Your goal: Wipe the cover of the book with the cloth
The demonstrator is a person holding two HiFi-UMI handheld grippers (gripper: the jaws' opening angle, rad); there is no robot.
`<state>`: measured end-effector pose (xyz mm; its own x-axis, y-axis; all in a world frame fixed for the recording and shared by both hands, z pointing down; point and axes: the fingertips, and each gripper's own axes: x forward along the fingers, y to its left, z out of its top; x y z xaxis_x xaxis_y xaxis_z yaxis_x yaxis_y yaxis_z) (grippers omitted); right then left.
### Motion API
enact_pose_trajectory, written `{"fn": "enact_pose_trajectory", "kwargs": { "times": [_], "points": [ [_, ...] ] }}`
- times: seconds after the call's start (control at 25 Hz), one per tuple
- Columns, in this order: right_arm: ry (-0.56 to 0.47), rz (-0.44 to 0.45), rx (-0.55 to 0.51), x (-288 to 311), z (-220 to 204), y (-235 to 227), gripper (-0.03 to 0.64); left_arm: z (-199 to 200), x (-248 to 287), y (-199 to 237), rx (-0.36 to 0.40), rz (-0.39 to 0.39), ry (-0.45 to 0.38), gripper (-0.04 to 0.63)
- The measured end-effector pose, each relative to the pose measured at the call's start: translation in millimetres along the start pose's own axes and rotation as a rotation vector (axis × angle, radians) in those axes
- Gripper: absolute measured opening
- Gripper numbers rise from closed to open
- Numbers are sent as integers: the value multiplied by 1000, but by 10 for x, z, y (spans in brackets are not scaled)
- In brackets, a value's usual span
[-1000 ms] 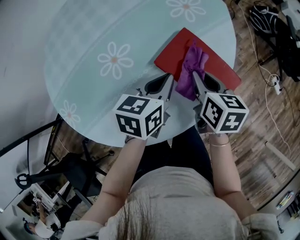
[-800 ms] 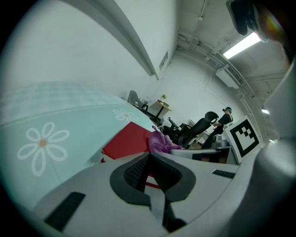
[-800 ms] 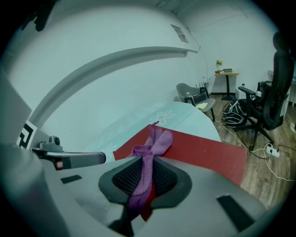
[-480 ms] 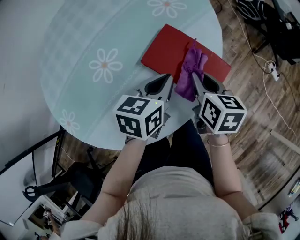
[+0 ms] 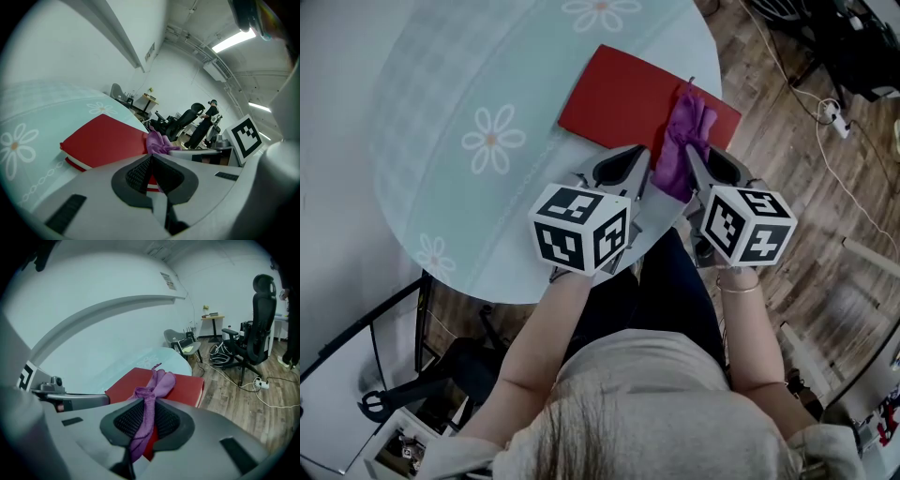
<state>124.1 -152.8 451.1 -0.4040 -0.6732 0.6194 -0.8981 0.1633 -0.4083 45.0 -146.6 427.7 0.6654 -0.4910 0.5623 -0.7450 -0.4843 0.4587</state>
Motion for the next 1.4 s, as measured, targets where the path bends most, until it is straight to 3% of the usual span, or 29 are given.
{"fn": "enact_pose_trajectory", "kwargs": {
  "times": [0.72,1.4],
  "points": [
    [-45,-85,88,-360,-122,-353,71,-97,215,-458,66,-125,51,18],
    [-92,-138,135,-626,-216,-524,71,-171,218,-740,100,-197,74,18]
  ]
}}
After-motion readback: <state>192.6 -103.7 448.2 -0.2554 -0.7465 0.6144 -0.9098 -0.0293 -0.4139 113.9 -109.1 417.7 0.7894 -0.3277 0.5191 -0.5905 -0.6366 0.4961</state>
